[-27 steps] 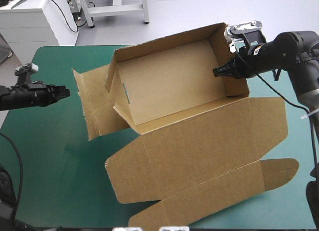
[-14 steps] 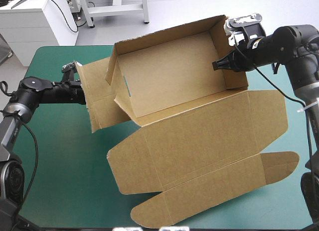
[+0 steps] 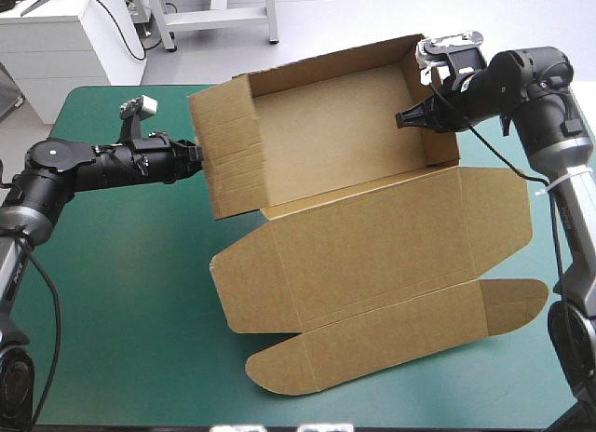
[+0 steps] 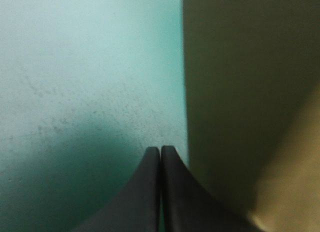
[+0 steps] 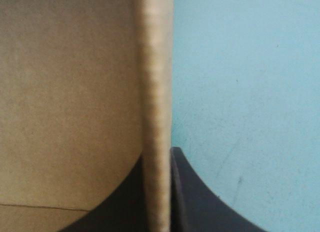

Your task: Fold the box

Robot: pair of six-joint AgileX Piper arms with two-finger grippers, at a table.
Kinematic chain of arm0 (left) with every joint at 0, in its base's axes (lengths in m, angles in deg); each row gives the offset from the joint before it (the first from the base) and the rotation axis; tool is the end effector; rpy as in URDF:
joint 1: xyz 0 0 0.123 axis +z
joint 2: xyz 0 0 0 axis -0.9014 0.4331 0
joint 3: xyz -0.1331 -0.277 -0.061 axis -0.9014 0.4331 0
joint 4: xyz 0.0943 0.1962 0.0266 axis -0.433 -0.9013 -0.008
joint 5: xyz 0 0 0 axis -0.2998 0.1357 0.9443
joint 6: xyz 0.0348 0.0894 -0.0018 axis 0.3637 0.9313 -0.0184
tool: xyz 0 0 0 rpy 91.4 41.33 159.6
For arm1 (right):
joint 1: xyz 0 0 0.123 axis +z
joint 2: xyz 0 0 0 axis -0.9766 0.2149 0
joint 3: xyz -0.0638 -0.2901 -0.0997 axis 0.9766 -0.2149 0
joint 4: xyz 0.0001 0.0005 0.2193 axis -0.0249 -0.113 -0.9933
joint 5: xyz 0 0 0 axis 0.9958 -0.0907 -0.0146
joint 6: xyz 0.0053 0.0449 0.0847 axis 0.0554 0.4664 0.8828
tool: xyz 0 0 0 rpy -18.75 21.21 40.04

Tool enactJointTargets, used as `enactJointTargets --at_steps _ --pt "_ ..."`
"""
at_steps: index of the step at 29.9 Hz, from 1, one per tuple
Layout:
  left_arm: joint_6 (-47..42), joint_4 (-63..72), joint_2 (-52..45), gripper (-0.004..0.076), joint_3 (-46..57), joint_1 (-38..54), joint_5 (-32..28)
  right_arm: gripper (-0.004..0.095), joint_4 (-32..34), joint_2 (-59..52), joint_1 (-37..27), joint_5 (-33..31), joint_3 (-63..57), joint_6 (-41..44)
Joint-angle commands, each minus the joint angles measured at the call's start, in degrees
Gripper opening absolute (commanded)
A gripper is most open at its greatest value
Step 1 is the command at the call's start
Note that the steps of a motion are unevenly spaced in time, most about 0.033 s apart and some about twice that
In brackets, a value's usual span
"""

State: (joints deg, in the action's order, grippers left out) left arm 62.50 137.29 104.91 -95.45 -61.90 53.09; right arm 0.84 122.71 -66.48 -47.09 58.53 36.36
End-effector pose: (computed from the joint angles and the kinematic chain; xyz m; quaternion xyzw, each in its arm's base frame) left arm 0.2877 -0.0623 0.3862 0.0830 0.8375 -0.4160 0.3445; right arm 0.3283 0.0747 0.4495 -0.1306 0.9271 0.0742 0.3435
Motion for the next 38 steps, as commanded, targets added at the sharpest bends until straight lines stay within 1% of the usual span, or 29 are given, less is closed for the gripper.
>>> enactJointTargets --at_steps 1,6,10,12,13,14,21,22,23,25,28,31,34,36,38 --pt "-0.18 5.50 -3.86 -0.0008 -2.10 -0.34 2.34 -0.0002 -0.34 -2.02 -0.15 3.38 1.79 0.62" --pt "-0.18 9.43 -4.26 -0.0008 -3.44 -0.34 6.24 -0.0002 1.14 -1.38 -0.15 3.48 1.79 1.02" --pt "0.00 11.70 -4.26 -0.0006 -3.44 -0.34 7.42 -0.0002 1.35 -1.28 -0.15 3.48 1.79 1.02" --pt "-0.06 11.65 -4.26 0.0010 -3.44 -0.34 7.68 -0.0002 1.35 -1.28 -0.15 3.48 1.79 1.02" --pt "0.04 11.65 -4.26 0.0032 -3.44 -0.34 7.84 -0.0002 1.35 -1.28 -0.15 3.48 1.79 1.02" --pt "0.04 11.65 -4.26 0.0057 -3.44 -0.34 7.99 -0.0002 1.35 -1.28 -0.15 3.48 1.79 1.02" --pt "0.04 16.34 -4.26 0.0427 -3.44 -0.34 10.68 -0.0002 2.27 -1.08 -0.15 3.48 1.79 1.02" --pt "0.04 17.88 -4.26 0.0458 -3.44 -0.34 11.87 -0.0002 2.27 -1.08 -0.15 3.48 1.79 1.02" --pt "0.04 18.47 -4.26 0.0471 -3.44 -0.34 12.58 -0.0002 2.27 -1.08 -0.15 3.48 1.79 1.18" --pt "-0.06 19.27 -4.26 0.0474 -3.44 -0.44 13.77 -0.0002 2.27 -1.08 -0.15 3.48 1.79 1.28" --pt "-0.06 19.41 -4.26 0.0474 -3.44 -0.42 14.01 -0.0002 2.27 -1.08 -0.15 3.48 1.79 1.66" --pt "-0.05 19.87 -4.26 0.0474 -3.19 -0.42 11.61 -0.0002 2.27 -1.08 -0.15 3.48 1.79 2.81" --pt "-0.05 19.71 -3.75 0.0474 -3.10 -0.56 10.64 -0.0002 2.15 -1.08 -0.04 3.48 1.79 3.13" --pt "-0.05 17.94 -3.61 0.0474 -3.10 -1.41 9.85 0.0000 2.15 -1.08 -0.04 3.59 1.79 3.23" --pt "-1.83 14.13 -3.61 0.0474 -3.10 -3.03 7.74 0.0000 1.99 -1.08 -0.04 3.96 1.79 3.39"
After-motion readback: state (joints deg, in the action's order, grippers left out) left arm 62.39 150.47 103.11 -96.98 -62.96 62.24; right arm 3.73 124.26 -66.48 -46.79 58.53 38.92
